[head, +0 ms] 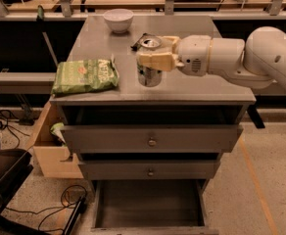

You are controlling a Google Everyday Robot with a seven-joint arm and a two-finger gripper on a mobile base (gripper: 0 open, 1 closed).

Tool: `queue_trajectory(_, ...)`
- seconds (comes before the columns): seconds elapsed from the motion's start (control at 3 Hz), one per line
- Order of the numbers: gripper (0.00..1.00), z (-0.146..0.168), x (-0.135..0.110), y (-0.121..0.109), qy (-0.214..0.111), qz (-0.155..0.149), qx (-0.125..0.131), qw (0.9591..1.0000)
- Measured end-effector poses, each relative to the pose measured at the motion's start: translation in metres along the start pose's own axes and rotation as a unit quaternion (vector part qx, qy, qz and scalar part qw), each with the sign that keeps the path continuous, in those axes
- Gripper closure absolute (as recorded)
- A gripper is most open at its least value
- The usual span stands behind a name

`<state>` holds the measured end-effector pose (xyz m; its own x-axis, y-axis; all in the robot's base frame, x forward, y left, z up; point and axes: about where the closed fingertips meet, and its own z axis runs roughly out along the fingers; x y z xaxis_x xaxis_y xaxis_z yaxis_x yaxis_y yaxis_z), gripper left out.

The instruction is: Move 7up can near green jalapeno chip bag

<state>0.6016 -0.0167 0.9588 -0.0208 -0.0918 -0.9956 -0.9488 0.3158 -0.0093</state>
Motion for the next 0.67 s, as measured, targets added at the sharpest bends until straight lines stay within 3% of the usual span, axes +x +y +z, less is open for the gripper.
queue_trajectory(0.33,1.0,0.024,0.018,0.005,0.01,-0.036,-0.041,0.9985)
queue_trajectory(0.67,1.0,0.04,0.027,-0.006,0.014,-0.05,-0.054,0.9972)
